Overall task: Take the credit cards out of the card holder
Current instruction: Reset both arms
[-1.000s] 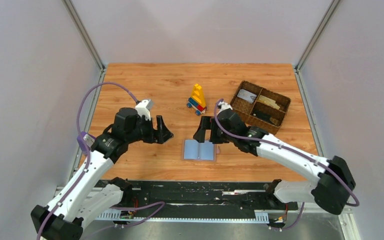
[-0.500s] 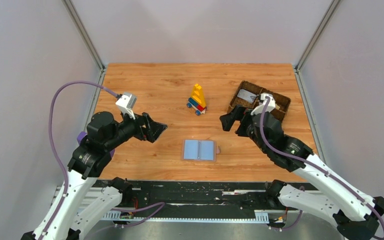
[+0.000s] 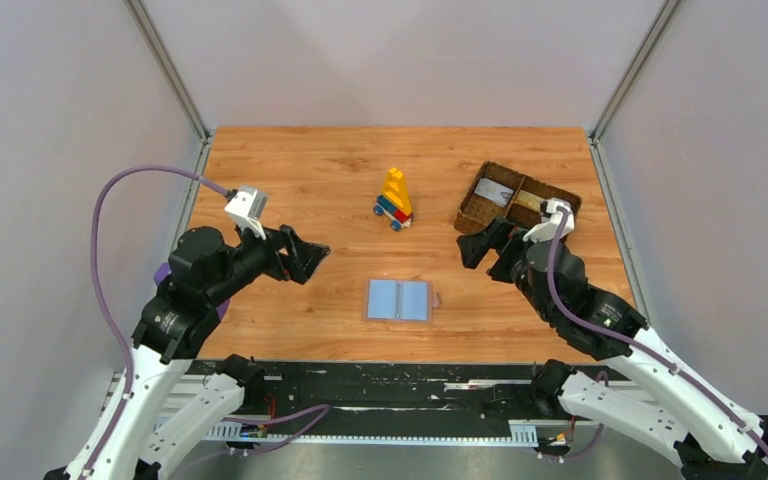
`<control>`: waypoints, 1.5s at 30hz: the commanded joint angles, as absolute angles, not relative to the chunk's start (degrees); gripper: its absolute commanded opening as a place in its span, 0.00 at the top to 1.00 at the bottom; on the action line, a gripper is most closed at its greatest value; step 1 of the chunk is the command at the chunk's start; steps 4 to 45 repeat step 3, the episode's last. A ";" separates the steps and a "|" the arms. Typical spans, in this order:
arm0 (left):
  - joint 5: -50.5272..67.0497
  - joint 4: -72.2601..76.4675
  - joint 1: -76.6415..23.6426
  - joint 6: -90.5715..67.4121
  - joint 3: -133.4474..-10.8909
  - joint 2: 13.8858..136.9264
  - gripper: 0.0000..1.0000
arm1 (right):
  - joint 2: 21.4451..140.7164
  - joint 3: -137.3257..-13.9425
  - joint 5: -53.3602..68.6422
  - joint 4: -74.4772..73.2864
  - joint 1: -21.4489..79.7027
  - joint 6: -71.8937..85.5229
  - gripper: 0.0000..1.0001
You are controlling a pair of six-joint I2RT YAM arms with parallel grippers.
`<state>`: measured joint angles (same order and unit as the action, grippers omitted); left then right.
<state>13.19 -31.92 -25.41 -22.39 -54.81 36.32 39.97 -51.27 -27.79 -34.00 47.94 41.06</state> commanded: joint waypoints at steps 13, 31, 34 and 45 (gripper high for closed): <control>12.60 -29.79 -25.13 -21.59 -54.37 36.61 0.00 | 40.18 -51.41 -28.83 -33.51 48.10 41.29 0.00; 12.60 -29.79 -25.13 -21.59 -54.37 36.61 0.00 | 40.18 -51.41 -28.83 -33.51 48.10 41.29 0.00; 12.60 -29.79 -25.13 -21.59 -54.37 36.61 0.00 | 40.18 -51.41 -28.83 -33.51 48.10 41.29 0.00; 12.60 -29.79 -25.13 -21.59 -54.37 36.61 0.00 | 40.18 -51.41 -28.83 -33.51 48.10 41.29 0.00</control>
